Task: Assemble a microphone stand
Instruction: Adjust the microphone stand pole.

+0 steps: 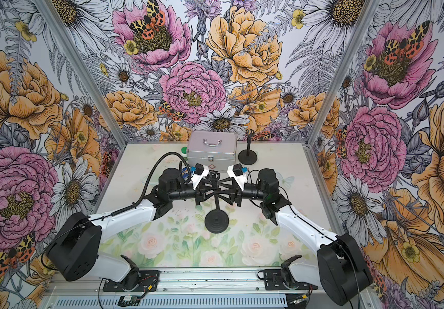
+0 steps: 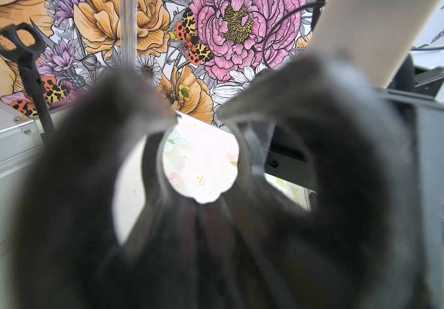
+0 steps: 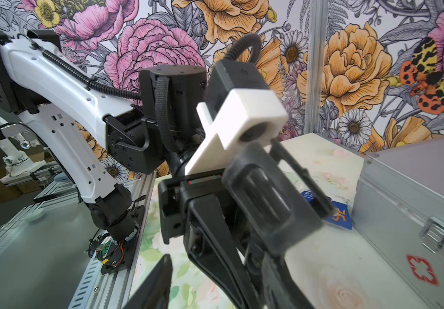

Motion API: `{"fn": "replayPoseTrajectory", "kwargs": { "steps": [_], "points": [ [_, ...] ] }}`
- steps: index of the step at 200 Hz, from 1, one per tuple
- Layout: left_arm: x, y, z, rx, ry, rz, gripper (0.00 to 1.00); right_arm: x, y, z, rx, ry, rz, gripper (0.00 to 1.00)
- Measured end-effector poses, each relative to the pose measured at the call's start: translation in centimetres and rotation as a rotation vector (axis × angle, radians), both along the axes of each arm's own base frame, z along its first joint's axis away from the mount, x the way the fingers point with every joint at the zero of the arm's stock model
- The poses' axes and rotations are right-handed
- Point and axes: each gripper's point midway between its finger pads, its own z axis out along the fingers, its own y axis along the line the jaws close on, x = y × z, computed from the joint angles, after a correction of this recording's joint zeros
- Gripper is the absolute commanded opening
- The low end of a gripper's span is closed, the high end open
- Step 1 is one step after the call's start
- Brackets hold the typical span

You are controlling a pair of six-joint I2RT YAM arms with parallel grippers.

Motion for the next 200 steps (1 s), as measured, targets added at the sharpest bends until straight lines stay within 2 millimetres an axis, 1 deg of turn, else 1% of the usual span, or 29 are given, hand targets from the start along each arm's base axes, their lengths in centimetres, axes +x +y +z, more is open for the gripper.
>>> {"fn": "replayPoseTrajectory", "kwargs": {
  "steps": [15,32,62,84,97,104,111,137,158,169,180,200],
  "points": [
    [-1.1,-0.3,0.6,-0.018,-0.026,-0.037,0.21,0.6,-0.4,-0.4,-0.001,0.018,-0.038,0.55],
    [-1.4,-0.4,0.6,-0.024,-0.05,-0.051,0.21,0.5,-0.4,-0.4,0.01,0.022,-0.038,0.55],
    [-1.8,-0.5,0.9,-0.03,-0.083,-0.08,0.21,0.1,-0.3,-0.2,0.032,0.027,-0.014,0.51],
    [-2.3,-0.6,0.9,-0.032,-0.092,-0.109,0.21,-0.4,0.0,0.1,0.048,0.023,0.028,0.46],
    [-2.6,-0.6,0.9,-0.034,-0.094,-0.13,0.21,-0.6,0.2,0.2,0.054,0.028,0.052,0.41],
    [-2.8,-0.7,0.9,-0.035,-0.097,-0.142,0.21,-0.7,0.4,0.2,0.056,0.029,0.063,0.35],
    [-2.9,-0.7,0.9,-0.036,-0.097,-0.148,0.21,-0.9,0.5,0.3,0.058,0.03,0.078,0.31],
    [-2.8,-0.4,1.0,-0.041,-0.092,-0.153,0.23,-1.1,0.8,0.5,0.064,0.022,0.096,0.23],
    [-2.7,-0.3,1.0,-0.046,-0.075,-0.151,0.32,-1.1,0.9,0.5,0.065,0.01,0.1,0.17],
    [-2.5,-0.1,1.1,-0.052,-0.069,-0.142,0.47,-0.9,1.0,0.5,0.065,0.012,0.087,0.14],
    [-2.3,0.0,1.3,-0.064,-0.073,-0.133,0.58,-0.4,0.9,0.5,0.066,0.007,0.06,0.13],
    [-2.2,0.2,1.1,-0.076,-0.096,-0.114,0.65,0.6,0.6,0.1,0.066,-0.003,-0.025,0.13]
  ]
}}
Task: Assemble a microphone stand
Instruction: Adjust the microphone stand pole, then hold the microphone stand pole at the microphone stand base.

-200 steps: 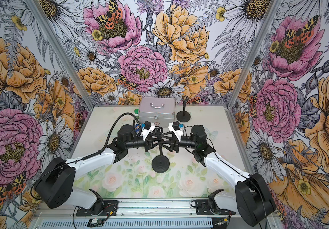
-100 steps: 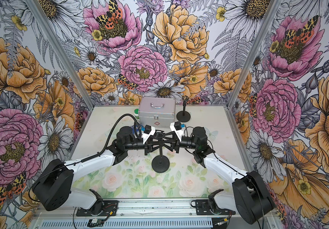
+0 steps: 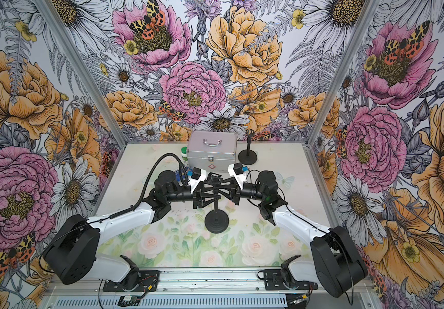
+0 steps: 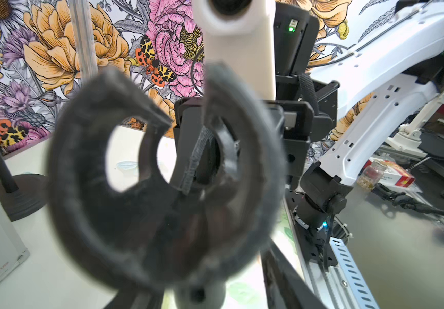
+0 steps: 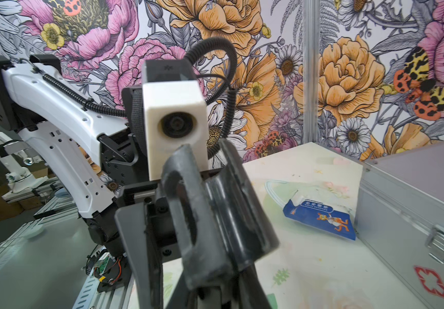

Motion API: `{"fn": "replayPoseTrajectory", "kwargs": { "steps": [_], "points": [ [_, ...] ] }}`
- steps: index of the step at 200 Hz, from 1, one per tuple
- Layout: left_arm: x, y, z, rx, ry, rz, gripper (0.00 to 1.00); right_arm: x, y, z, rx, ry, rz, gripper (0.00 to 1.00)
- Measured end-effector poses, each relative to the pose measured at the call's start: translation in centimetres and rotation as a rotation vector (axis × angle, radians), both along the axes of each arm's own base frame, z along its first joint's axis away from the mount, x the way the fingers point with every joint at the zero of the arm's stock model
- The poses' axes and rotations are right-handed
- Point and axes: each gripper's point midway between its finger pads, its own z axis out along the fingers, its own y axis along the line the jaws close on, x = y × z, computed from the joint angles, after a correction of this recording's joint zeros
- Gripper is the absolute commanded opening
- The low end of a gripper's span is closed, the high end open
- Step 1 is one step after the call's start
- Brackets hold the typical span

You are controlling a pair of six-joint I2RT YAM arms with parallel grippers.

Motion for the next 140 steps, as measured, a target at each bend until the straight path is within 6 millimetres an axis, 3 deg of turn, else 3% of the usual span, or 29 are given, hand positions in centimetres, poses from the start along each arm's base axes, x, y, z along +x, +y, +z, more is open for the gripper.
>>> {"fn": "replayPoseTrajectory", "kwargs": {
  "steps": [50,93,119,140],
  "points": [
    [-1.7,0.3,-5.1,0.022,-0.09,0.032,0.72,-0.6,-0.8,-3.7,-0.008,-0.016,-0.18,0.13],
    [-0.5,0.5,-11.0,0.002,-0.062,0.077,0.72,-1.4,-0.3,-3.9,0.013,-0.068,-0.218,0.13],
    [0.1,0.3,-10.3,-0.038,-0.094,0.083,0.69,-1.9,0.5,-4.3,0.01,-0.094,-0.21,0.13],
    [0.4,0.2,-8.8,-0.081,-0.14,0.083,0.54,-1.8,1.0,-5.4,-0.005,-0.093,-0.214,0.13]
  ]
}}
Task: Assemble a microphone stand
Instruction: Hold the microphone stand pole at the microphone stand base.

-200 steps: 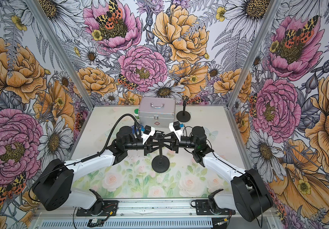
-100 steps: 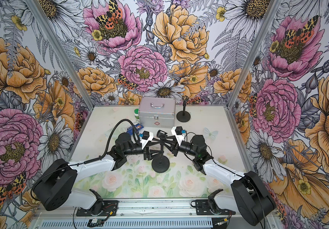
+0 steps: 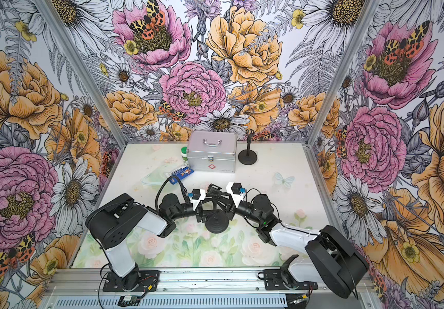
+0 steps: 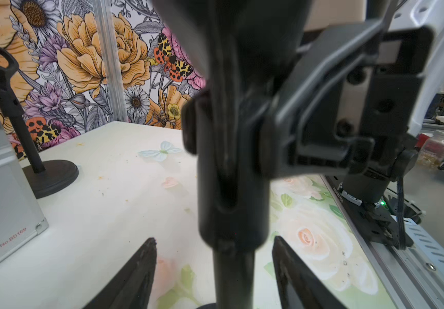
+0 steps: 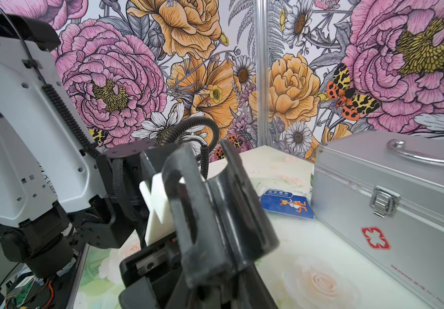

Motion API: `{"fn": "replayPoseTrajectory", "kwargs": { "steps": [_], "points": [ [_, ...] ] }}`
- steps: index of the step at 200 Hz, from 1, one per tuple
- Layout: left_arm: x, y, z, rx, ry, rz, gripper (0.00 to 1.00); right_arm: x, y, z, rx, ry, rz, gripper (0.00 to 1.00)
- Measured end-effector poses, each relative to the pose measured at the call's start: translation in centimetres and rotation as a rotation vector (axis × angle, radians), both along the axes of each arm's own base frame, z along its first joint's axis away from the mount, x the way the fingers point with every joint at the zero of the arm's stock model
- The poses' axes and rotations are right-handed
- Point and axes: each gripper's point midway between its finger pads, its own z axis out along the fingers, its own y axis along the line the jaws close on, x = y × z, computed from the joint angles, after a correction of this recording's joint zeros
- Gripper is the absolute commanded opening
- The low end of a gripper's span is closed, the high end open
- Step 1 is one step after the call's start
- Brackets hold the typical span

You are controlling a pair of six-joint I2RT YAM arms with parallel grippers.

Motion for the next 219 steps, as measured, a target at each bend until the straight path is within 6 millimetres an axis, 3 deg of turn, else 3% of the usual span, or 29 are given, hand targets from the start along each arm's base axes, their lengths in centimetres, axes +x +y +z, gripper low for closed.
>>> {"fn": "replayPoseTrajectory", "kwargs": {
  "steps": [18,47,116,139,219],
  "points": [
    [0.2,0.0,-0.1,-0.006,-0.012,0.003,0.48,0.3,0.2,-1.2,-0.013,0.01,-0.012,0.13],
    [0.0,0.2,-2.1,0.029,0.006,0.005,0.39,0.6,0.2,-2.4,-0.025,0.026,-0.023,0.13],
    [-0.3,0.5,-4.5,0.078,0.011,0.009,0.35,0.5,0.0,-2.6,-0.033,-0.001,-0.029,0.14],
    [-0.3,0.5,-5.3,0.092,0.016,0.007,0.27,0.4,-0.1,-2.9,-0.043,-0.007,-0.032,0.14],
    [-0.5,0.3,-6.4,0.114,0.008,-0.004,0.24,0.1,0.2,-3.8,-0.074,-0.024,-0.022,0.15]
  ]
}}
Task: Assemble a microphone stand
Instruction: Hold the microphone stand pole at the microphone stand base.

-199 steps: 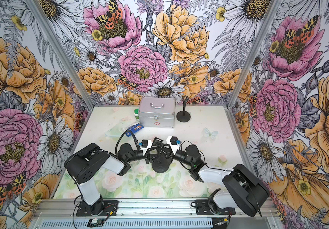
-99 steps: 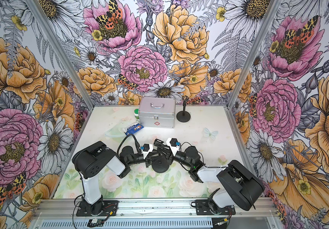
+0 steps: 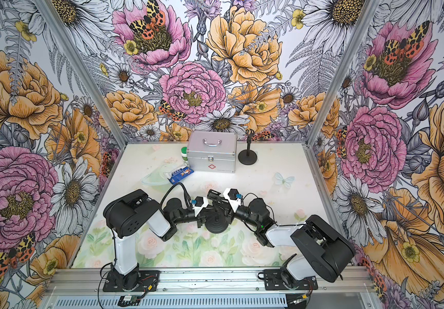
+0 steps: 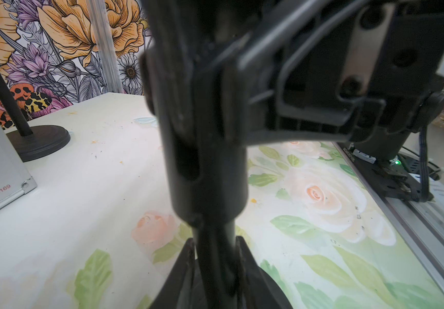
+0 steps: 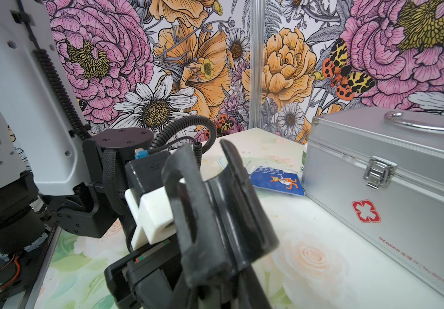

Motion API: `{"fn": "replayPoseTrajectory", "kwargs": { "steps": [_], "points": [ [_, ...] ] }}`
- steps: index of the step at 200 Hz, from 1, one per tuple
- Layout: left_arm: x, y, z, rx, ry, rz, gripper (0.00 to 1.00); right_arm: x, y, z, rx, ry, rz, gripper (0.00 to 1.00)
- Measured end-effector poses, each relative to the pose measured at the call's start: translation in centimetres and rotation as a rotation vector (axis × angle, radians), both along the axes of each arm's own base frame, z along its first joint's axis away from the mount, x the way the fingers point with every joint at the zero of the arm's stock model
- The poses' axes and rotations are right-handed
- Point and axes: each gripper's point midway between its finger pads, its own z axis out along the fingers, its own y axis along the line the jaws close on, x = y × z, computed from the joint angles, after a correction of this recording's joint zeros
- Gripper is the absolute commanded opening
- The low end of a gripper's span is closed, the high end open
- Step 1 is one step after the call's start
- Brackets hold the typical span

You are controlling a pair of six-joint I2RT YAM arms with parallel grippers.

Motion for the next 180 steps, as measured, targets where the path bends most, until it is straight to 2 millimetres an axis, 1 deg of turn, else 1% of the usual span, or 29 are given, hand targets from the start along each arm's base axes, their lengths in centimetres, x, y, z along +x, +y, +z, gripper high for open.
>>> {"fn": "replayPoseTrajectory", "kwargs": {
  "steps": [71,83,102,117,128,138,158,180],
  "points": [
    [-0.5,0.3,-0.8,0.029,-0.031,0.006,0.24,-0.5,0.3,-0.5,-0.02,-0.01,0.014,0.17],
    [-0.5,0.3,-0.8,0.031,-0.036,0.008,0.23,-0.5,0.4,-0.5,-0.024,-0.013,0.015,0.2],
    [-0.6,0.2,-0.8,0.032,-0.04,0.005,0.22,-0.6,0.3,-0.5,-0.03,-0.015,0.014,0.23],
    [-0.7,0.1,-0.9,0.032,-0.042,0.001,0.23,-0.7,0.2,-0.5,-0.034,-0.011,0.014,0.36],
    [-0.9,0.0,-0.9,0.035,-0.054,-0.002,0.23,-0.9,0.2,-0.9,-0.053,0.0,0.02,0.41],
    [-1.0,-0.1,-1.0,0.039,-0.064,-0.003,0.23,-1.4,0.3,-1.6,-0.084,0.02,0.05,0.45],
    [-1.2,0.0,-1.7,0.056,-0.064,-0.002,0.23,-2.7,0.9,-2.5,-0.159,0.034,0.156,0.48],
    [-1.3,0.0,-2.1,0.066,-0.064,-0.005,0.22,-3.3,1.3,-2.3,-0.211,0.002,0.279,0.48]
  ]
}}
